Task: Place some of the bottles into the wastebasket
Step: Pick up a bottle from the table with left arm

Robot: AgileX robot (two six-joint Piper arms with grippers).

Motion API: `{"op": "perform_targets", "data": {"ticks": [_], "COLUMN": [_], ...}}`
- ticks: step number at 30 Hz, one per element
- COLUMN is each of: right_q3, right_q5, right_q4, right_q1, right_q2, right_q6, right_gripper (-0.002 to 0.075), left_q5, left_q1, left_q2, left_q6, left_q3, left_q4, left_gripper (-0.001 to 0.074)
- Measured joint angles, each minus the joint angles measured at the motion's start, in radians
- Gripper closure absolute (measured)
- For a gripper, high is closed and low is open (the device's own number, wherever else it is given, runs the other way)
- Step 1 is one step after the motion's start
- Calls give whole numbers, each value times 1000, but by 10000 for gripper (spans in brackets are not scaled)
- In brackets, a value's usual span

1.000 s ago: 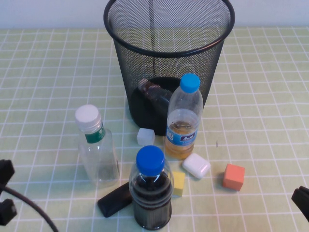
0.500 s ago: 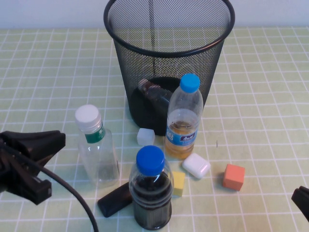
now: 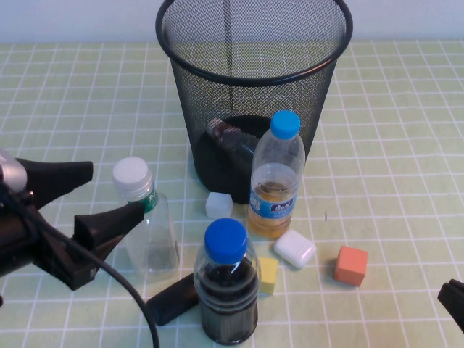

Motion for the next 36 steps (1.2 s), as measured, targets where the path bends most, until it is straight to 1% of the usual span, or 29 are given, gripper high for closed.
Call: {"op": "perform_targets", "data": {"ticks": [4,10,14,28,30,32,35,36], "right_q3": [0,0,0,0,0,0,0,0], "right_q5": [0,0,0,0,0,0,0,0], "right_q4": [0,0,0,0,0,0,0,0], "right_q1": [0,0,0,0,0,0,0,0], "right_q2": [0,0,0,0,0,0,0,0], "right_q6": [0,0,0,0,0,0,0,0], "right_gripper": [733,733,733,733,733,733,733,733], "left_q5": [-9,10,27,12,19,33,40,40], "left_q1": [0,0,0,0,0,0,0,0], "left_q2": [60,138,176,318,329,333,333,333], "left_q6": [85,297,354,408,408,408,406,403], "left_q3": [0,0,-4,-9,-10,-18,-29,-33], "left_q4": [-102,-282,-308,-316,-316,-316,-316,-316], "left_gripper": [91,86,85,89,111,160,300,370]}}
